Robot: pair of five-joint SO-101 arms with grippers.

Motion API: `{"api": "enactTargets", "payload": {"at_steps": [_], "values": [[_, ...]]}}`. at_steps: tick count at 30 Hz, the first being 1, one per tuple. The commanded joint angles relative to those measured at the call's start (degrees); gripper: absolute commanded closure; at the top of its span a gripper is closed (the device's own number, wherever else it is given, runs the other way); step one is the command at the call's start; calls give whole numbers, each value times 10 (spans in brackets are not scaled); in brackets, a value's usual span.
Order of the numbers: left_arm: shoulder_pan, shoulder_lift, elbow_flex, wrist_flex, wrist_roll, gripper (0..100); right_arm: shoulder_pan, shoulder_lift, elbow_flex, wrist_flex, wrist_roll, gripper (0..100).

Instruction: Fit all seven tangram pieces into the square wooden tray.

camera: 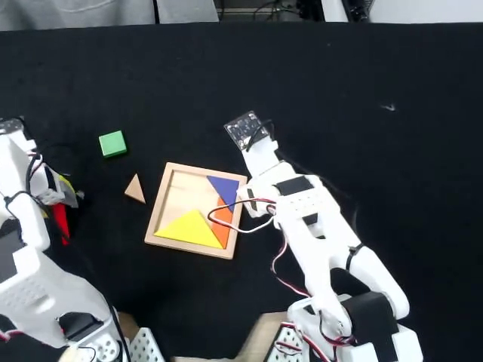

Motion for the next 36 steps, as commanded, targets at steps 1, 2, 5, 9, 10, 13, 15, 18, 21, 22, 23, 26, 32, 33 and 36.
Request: {"api": "enactTargets", "payload": {"at_steps": [1, 2, 5, 9, 10, 13, 15, 18, 21, 22, 23, 26, 32, 33, 36], "values": [[8, -55, -29, 15, 2, 791, -9, -1, -2, -7, 5, 987], [7, -56, -29, 16, 3, 791, -9, -1, -1, -7, 5, 987], [4, -55, -27, 16, 3, 791, -9, -1, -1, -7, 5, 987], [8, -55, -8, 11, 3, 791, -9, -1, -1, -7, 5, 987], [7, -55, -9, 11, 3, 793, -9, -1, -1, -7, 5, 987], [5, -57, -15, 12, 3, 863, -7, -1, 0, -7, 5, 987], [5, -55, -22, 14, 3, 941, -7, -1, 0, -7, 5, 987], [6, -55, -19, 15, 3, 951, -7, -1, 0, -7, 5, 987], [9, -61, -25, 28, 3, 940, -7, -1, 0, -7, 5, 987], [13, -62, -36, 44, 3, 940, -7, -1, 0, -7, 5, 987], [25, -69, -57, 68, 3, 948, -7, -1, 0, -7, 5, 987], [74, -108, -149, 175, -2, 967, -6, -1, 0, -7, 5, 987], [209, -195, -296, 277, -41, 972, -5, -5, 0, -7, 5, 987], [228, -208, -297, 277, -46, 972, -3, -5, 0, -7, 5, 987], [298, -233, -276, 277, -43, 972, 19, -6, -5, -8, 5, 987]]}}
